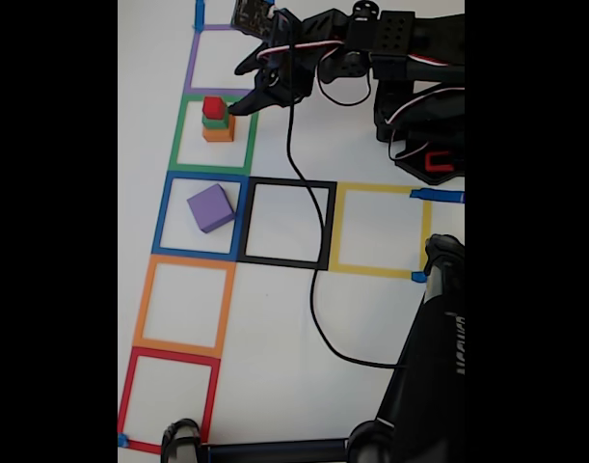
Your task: Tower of hanoi
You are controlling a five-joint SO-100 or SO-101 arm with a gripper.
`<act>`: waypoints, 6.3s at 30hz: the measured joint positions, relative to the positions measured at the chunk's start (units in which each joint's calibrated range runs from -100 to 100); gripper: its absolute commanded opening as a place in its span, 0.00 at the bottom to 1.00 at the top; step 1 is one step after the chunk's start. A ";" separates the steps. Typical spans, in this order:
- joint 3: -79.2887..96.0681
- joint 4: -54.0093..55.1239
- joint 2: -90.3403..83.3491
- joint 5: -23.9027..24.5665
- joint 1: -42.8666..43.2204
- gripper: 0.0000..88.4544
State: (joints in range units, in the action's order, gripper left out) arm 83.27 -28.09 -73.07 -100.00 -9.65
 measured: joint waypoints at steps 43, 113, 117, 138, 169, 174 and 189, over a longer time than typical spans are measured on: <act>5.22 70.29 58.17 0.36 -0.23 0.31; 1.68 71.99 62.98 0.36 4.56 0.06; 1.68 69.89 60.45 0.36 5.62 0.06; -16.91 7.17 21.19 0.00 12.40 0.06; -19.21 -18.94 16.38 0.36 28.09 0.04; -6.20 3.63 20.60 0.36 30.90 0.05; -6.11 41.35 49.89 0.36 36.75 0.06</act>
State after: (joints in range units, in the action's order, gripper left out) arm 77.16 13.26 -23.17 -99.64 27.09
